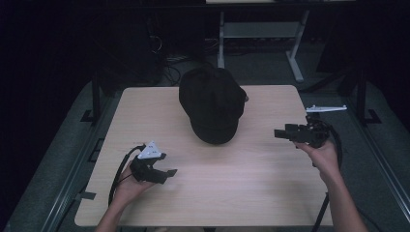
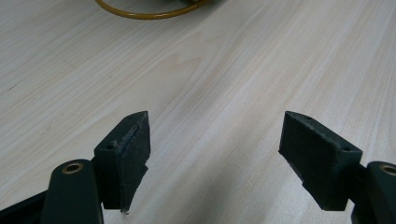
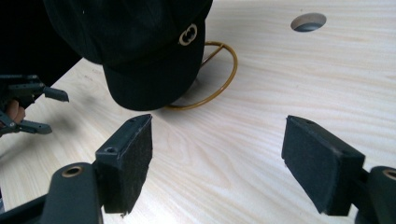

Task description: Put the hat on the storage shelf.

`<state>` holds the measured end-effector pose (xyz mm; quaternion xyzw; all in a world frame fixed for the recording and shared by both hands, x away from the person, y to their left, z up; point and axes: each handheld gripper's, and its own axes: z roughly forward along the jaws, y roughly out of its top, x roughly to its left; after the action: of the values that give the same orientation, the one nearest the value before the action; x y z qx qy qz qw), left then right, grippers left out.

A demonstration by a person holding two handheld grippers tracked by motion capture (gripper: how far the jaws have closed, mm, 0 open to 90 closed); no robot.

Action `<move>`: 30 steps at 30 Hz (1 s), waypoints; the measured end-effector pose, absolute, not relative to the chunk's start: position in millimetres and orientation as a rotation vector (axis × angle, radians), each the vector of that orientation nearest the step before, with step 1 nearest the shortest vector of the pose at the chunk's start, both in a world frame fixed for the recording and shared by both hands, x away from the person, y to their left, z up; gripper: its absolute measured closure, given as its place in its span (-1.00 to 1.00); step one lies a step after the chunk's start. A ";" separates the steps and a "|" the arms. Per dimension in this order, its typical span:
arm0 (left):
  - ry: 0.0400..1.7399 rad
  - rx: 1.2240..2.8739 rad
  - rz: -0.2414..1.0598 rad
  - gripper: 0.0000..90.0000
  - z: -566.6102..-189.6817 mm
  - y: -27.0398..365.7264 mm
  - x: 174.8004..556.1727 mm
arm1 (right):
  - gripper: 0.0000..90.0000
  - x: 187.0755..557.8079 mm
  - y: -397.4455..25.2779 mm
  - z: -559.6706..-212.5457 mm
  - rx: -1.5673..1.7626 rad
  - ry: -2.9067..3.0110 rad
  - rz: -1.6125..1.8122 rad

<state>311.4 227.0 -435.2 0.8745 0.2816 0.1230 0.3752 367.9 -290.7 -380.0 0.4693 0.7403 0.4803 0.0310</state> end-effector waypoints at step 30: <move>0.733 2.222 0.316 -0.46 -437.4 229.0 308.9 | -0.53 330.6 -294.3 -421.6 1.476 2.334 1.458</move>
<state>308.9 229.0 -437.4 0.8702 0.2871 0.1239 0.3806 330.6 -294.3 -421.6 0.4726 0.7474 0.4668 0.0095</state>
